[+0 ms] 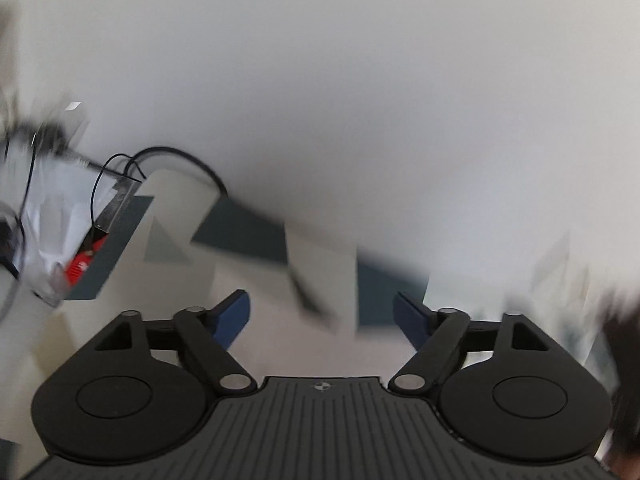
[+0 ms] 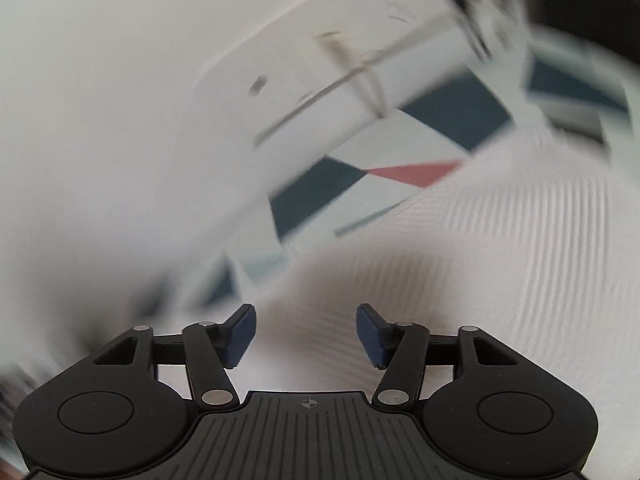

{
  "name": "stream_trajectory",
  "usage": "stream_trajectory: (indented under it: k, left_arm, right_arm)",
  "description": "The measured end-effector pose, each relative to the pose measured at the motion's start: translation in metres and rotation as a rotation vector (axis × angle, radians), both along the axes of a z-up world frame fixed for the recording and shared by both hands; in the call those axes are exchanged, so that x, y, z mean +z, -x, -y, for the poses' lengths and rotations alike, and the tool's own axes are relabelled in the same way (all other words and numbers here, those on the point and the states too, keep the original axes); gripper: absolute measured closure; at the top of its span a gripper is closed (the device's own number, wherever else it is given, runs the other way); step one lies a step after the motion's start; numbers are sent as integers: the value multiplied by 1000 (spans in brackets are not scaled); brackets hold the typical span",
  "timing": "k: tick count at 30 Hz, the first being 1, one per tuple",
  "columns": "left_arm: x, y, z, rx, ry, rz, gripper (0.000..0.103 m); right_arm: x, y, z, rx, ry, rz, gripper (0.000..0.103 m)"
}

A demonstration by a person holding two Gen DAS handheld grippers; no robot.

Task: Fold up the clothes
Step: 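Open both grippers to release the folded sweatshirt and withdraw, then grasp the edge of the folded white sweatshirt with the right gripper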

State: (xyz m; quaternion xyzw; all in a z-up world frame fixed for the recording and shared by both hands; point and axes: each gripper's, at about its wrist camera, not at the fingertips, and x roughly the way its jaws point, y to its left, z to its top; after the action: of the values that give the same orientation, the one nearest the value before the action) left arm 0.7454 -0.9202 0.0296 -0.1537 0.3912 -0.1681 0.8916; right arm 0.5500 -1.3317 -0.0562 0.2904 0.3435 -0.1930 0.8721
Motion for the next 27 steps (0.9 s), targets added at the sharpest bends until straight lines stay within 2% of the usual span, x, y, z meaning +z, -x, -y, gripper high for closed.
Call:
stream_trajectory:
  k: [2,5,6,8,10,12,14,16,19,23,25,27]
  left_arm:
    - [-12,8,7,-35,-68,-6,15]
    - [-31,21,18,-88,-171,-15,14]
    - [-37,25,21,-106,-205,-18,13]
    - [-49,33,28,-141,-273,-24,12]
    - [-62,42,36,-176,-341,-30,5]
    - [-72,49,42,-208,-404,-37,3]
    - [-67,49,42,-222,-416,-49,4]
    - [-54,53,38,-243,-414,-26,7]
    - [-30,67,30,-289,-420,39,6]
    - [-12,94,4,-294,-365,15,6]
    - [-7,114,-14,-284,-331,23,6]
    - [-4,138,-27,-273,-336,50,4]
  right_arm:
    - [-2,-13,-19,58,167,-76,29]
    - [-13,-30,-33,92,293,-133,24]
    - [-17,-36,-33,88,306,-153,21]
    - [-26,-46,-29,67,333,-168,10]
    - [-29,-52,-23,50,362,-166,5]
    - [-28,-54,-13,11,333,-169,3]
    - [-20,-45,-4,-63,301,-169,3]
    - [-9,-22,4,-133,269,-141,3]
    - [10,39,15,-227,207,-43,1]
    - [28,147,26,-380,102,80,1]
    - [27,210,25,-524,40,128,2]
    - [28,262,10,-689,-5,160,3]
